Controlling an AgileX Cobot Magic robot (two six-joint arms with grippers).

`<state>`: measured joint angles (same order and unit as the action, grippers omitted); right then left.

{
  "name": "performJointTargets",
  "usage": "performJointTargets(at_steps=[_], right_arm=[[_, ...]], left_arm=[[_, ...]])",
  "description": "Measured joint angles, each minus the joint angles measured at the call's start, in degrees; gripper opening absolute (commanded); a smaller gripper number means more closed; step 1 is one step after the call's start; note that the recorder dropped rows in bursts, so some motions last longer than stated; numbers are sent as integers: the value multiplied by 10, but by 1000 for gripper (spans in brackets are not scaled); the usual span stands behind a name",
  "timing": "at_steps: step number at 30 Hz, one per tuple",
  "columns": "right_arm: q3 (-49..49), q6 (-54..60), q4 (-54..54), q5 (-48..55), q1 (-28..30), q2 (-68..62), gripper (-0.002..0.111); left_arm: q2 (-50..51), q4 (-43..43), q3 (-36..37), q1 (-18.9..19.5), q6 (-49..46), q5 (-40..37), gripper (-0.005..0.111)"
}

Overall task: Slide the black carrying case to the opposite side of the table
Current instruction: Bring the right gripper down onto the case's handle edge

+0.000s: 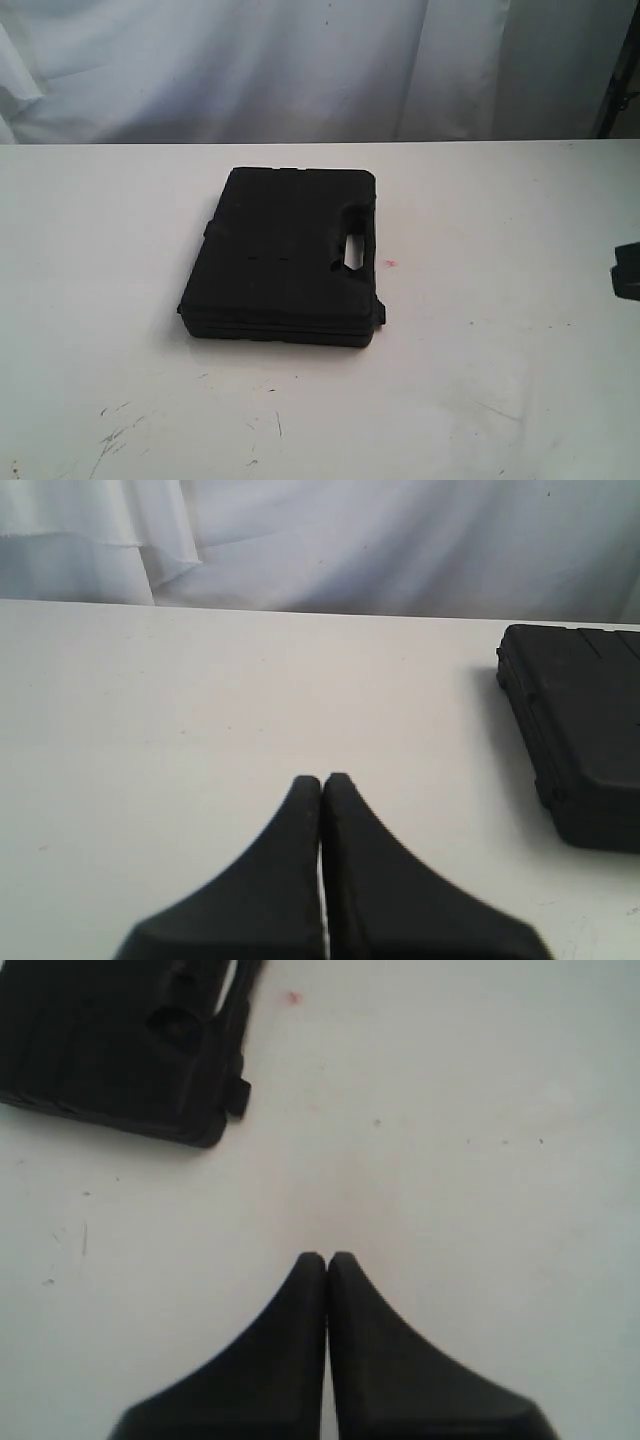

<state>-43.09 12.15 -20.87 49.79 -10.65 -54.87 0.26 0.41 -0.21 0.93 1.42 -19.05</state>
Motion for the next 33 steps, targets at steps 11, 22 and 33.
performJointTargets(at_steps=[11, 22, 33], right_arm=[[-93, -1, -24, -33, -36, -93, 0], [-236, -92, 6, -16, -115, -269, 0], [-342, -167, 37, -16, -183, -426, 0]], left_arm=[[0, 0, 0, 0, 0, 0, 0], [0, 0, 0, 0, 0, 0, 0], [0, 0, 0, 0, 0, 0, 0]])
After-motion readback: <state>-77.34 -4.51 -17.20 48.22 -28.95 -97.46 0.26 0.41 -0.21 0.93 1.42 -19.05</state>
